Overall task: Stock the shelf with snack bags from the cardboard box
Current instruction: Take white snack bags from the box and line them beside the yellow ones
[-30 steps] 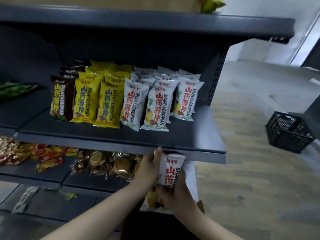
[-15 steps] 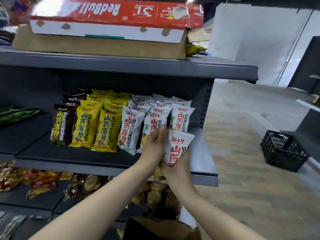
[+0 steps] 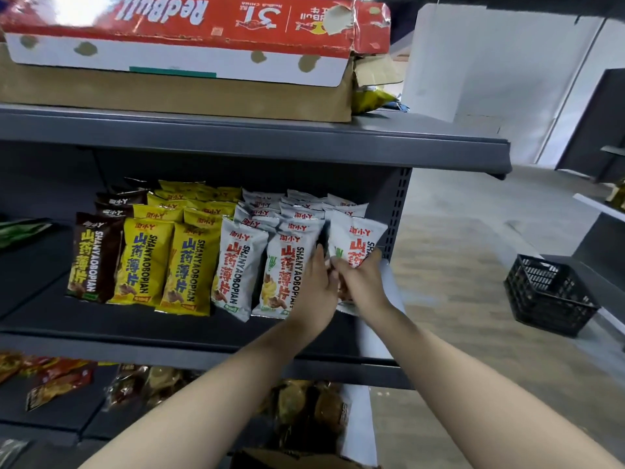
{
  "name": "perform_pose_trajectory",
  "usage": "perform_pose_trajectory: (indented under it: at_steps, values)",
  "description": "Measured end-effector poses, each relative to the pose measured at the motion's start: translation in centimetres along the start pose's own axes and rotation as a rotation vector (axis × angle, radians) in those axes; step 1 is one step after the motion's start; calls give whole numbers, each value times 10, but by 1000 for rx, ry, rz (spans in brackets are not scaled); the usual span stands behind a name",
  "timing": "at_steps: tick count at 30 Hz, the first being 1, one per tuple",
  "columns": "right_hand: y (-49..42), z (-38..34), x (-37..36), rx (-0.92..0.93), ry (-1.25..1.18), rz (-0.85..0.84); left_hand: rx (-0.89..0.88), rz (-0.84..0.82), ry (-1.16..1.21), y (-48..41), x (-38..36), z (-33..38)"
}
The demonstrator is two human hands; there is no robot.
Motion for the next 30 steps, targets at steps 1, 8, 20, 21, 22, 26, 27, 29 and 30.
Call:
perform_pose_trajectory:
  at_steps: [1, 8, 20, 21, 22, 26, 27, 29, 30]
  values:
    - [-7, 0, 2, -26, -12, 9, 23, -9, -62, -2, -7, -8]
    - [-34, 26, -4, -35, 18, 59, 87, -41, -265, -12, -46, -39]
    - [-45, 37, -13, 62, 375, 210, 233, 77, -385, -25, -55, -37]
    - [-48, 37, -12, 86, 364, 205, 256, 69, -371, -24, -54, -35]
    - [-51, 35, -12, 98, 332, 187, 282, 57, -368, -24, -54, -34]
    - [-59, 36, -17, 66, 220, 124, 349, 28, -383, -24, -53, -30]
    - [-60, 36, -17, 57, 219, 103, 350, 28, -376, -24, -52, -28]
    - [-63, 31, -15, 73, 261, 77, 344, 17, -367, -23, -52, -28]
    - [-64, 22, -11, 95, 275, 100, 340, 15, -363, -22, -53, -30]
Point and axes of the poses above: each hand's wrist, its own y-axis away from the middle knuckle, its own x-axis out of the back of the hand, z = x × y, the point moved 3 cm from there along -y, towards the middle knuckle, and after that the axes turned 9 degrees about -y, right-handed, at the moved point
